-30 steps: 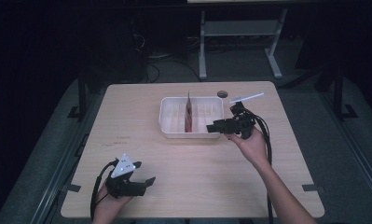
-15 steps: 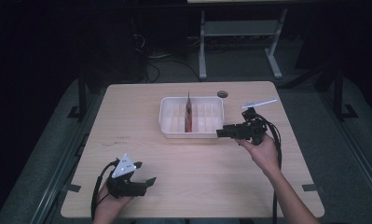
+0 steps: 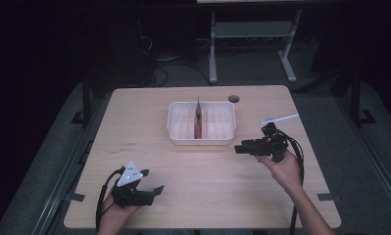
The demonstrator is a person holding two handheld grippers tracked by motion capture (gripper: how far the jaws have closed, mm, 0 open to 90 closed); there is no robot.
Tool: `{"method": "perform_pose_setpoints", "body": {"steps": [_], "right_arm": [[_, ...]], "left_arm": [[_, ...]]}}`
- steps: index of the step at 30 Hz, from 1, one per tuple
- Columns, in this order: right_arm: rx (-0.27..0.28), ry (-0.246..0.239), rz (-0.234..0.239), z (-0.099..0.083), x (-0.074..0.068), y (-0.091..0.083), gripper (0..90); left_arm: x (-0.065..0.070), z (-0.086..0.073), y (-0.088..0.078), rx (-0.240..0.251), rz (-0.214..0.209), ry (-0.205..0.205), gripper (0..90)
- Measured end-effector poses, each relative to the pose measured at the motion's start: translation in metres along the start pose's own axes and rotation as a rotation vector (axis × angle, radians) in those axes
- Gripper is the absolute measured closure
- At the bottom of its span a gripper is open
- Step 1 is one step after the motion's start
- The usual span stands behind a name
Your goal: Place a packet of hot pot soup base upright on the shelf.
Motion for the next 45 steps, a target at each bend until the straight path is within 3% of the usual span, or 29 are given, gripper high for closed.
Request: {"method": "perform_pose_setpoints", "body": {"steps": [22,45], "right_arm": [[-0.01,0.058,-0.026,-0.056,0.018,-0.014,46.3],[0.011,0.076,-0.032,-0.096,0.021,-0.031,44.3]], "left_arm": [[0.001,0.001,0.0,0.001,0.0,0.01,22.1],[0.003,0.0,0.003,-0.004,-0.007,0.014,21.9]]}}
Point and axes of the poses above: each handheld gripper's, and its own axes: y roughly forward along the jaws, z roughly out of its top, x roughly to its right, the point moved 5 cm from there along y, roughly forward along the jaws, and after that the axes turned 10 degrees about z, right-handed, at the moved point
